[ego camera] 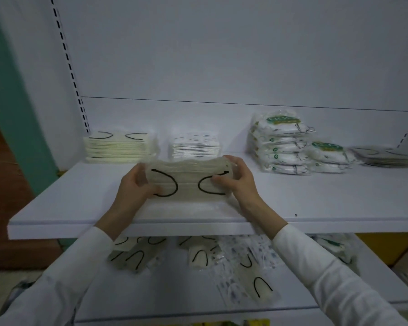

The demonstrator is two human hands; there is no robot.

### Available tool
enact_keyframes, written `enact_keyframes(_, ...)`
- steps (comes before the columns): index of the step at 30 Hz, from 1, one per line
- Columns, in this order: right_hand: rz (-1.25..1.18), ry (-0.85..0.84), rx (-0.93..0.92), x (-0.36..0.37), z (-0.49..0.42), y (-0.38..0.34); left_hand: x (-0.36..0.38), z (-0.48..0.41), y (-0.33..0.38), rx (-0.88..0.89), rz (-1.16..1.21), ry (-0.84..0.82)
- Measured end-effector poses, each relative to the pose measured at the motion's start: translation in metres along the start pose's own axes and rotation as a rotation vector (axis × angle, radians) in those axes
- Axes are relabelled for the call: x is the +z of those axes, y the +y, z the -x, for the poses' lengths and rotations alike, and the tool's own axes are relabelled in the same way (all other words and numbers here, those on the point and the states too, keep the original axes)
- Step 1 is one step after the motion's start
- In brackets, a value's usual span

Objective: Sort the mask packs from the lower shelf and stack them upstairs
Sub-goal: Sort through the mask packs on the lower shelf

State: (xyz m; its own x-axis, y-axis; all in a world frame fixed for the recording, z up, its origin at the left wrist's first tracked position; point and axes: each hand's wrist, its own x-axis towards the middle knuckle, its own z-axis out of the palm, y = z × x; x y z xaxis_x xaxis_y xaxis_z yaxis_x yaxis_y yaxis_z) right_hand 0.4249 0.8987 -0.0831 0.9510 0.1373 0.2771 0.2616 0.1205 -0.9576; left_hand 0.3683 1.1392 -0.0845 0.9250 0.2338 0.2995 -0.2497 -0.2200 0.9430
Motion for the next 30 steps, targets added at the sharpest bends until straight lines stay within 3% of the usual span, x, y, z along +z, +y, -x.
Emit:
enact_keyframes(3, 0.024, 0.011, 0.066, -0.004, 0.000, 0.006, -0.002, 0.002, -0.006, -0.088, 0.038, 0.050)
enact_keyframes(8, 0.103, 0.041, 0.047, -0.009, 0.000, 0.005, -0.002, 0.001, -0.007, -0.081, -0.076, 0.082)
enact_keyframes(11, 0.233, 0.062, 0.006, -0.022, 0.000, 0.008, -0.011, -0.001, -0.014, -0.024, -0.204, 0.097)
enact_keyframes(16, 0.237, 0.163, 0.009, -0.036, 0.008, -0.005, -0.005, -0.004, -0.005, 0.077, -0.275, 0.079)
enact_keyframes(21, 0.224, 0.335, -0.013, -0.085, 0.032, -0.028, 0.047, -0.004, 0.020, 0.114, -0.081, 0.039)
enact_keyframes(30, 0.295, 0.566, -0.034, -0.238, 0.122, -0.068, 0.203, 0.027, 0.062, 0.159, 0.025, -0.234)
